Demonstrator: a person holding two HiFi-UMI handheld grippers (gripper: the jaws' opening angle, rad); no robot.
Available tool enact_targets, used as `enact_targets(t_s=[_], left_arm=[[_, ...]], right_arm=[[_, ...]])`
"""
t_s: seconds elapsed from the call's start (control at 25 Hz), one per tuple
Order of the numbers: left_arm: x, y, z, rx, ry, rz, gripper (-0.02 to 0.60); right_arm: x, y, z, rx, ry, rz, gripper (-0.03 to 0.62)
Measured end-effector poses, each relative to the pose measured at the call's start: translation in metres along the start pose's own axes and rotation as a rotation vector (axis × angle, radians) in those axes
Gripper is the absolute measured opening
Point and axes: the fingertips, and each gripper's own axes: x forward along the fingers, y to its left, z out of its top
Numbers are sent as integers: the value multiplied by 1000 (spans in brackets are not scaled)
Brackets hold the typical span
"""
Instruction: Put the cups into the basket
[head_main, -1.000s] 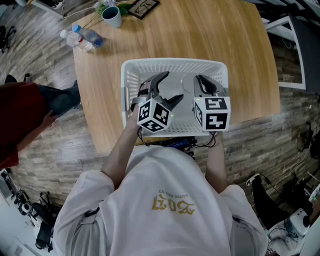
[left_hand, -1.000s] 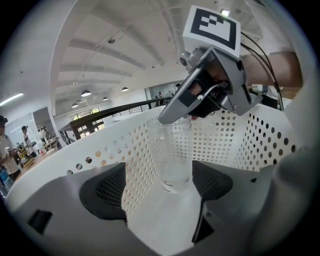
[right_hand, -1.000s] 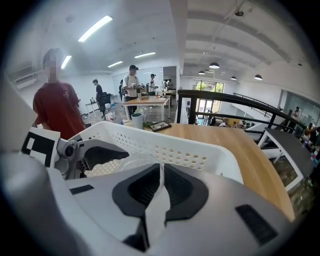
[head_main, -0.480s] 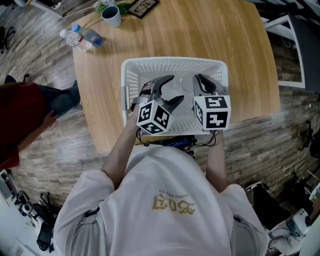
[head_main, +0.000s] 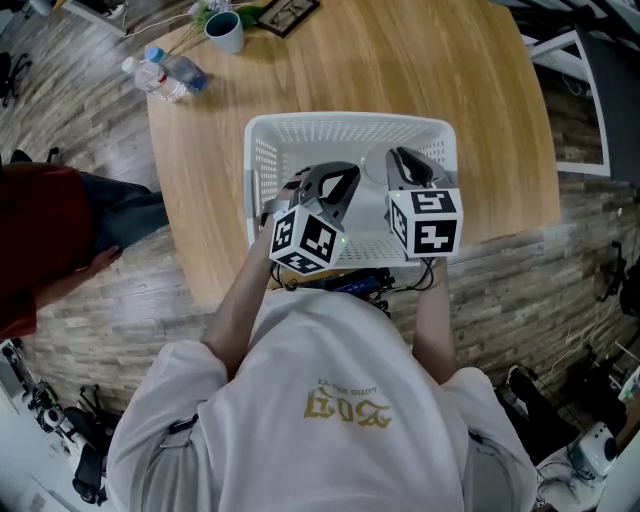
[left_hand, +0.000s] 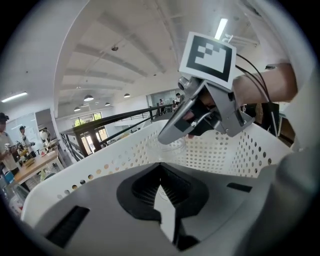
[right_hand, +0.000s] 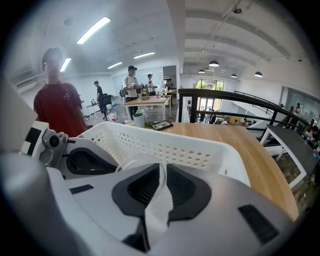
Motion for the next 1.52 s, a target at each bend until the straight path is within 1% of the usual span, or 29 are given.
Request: enact_targets(t_s=[0.16, 0.24, 0.4, 0.64, 0.84, 0.96, 1.12, 1.32, 1.4, 1.52], left_arm=[[-6, 7, 6, -2, -31, 41, 6], [-9, 12, 9, -6, -43, 69, 6], [-13, 16, 14, -30, -62, 90, 6], [-19, 20, 20, -15, -83, 127, 6], [-22, 26, 23, -27, -100, 147, 6], [-24, 29, 24, -48, -110, 160, 6], [-30, 36, 28, -71, -134, 188, 6], [-37, 38, 35, -65, -162, 225, 6], [-42, 41, 40, -63, -181, 258, 6], [-55, 43, 54, -7, -208, 318, 6]], right_arm=[[-1, 5, -1, 18, -4, 22, 40], [-1, 7, -1, 26, -5, 34, 54], [-2, 8, -2, 35, -6, 51, 75], [-3, 9, 0, 42, -21, 50, 75], [-6, 8, 4, 59, -43, 50, 75], [-7, 8, 3, 68, -48, 50, 75], [-12, 5, 8, 77, -93, 31, 75], [-24, -1, 12, 109, -145, 7, 75], [-29, -1, 13, 114, -166, 11, 74], [-37, -1, 15, 119, -198, 14, 64]])
